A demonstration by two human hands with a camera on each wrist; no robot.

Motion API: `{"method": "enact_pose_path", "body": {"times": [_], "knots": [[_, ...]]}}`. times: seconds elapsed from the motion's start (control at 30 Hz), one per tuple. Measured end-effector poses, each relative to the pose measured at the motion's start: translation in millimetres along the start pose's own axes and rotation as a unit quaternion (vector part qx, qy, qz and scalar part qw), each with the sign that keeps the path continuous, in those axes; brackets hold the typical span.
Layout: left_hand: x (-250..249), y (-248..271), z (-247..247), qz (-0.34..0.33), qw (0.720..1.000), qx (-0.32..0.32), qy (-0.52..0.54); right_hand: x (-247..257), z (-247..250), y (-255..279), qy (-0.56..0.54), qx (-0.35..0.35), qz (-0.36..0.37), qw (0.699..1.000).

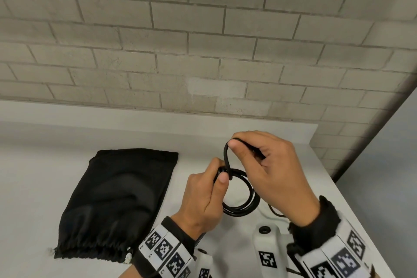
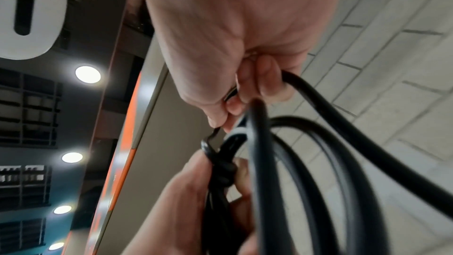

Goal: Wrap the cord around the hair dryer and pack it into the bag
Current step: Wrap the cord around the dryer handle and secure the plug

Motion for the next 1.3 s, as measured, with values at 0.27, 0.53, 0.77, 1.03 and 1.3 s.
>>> {"method": "enact_pose_path", "body": {"times": [0.27,0.53,0.77,1.03,1.3], "knots": [[-3.5,3.0,-0.8,-0.032,0.997,0.012,-0.067,-13.5,-18.3,13.4,-0.12,-0.024,-0.125,0.984],[-5.3,5.4,-3.3,-0.037,0.998,-0.005,-0.042,-32.0,-23.9,25.9,-0.239,-0.038,-0.258,0.935],[-5.9,4.9,2.0,-0.032,0.998,-0.049,-0.032,-39.3,-14.6,40.5,-0.253,-0.006,-0.229,0.94],[-6.7,1.7,5.5,-0.022,0.996,-0.073,-0.04,-45.3,-21.3,55.4,-0.307,0.088,-0.201,0.926],[-5.0,1.9,2.3,0.008,0.998,-0.056,-0.023,-49.2,-21.9,50.2,-0.369,0.151,-0.226,0.889]]}}
Point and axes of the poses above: each hand's wrist, its own y-axis away from the middle knuckle, its own z-axis out of the back of the hand, x = y × z, the point moved 3 cm from there along -y, towards the middle knuckle, and after that the axes turned 2 degrees about -y, right-handed, at the moved point
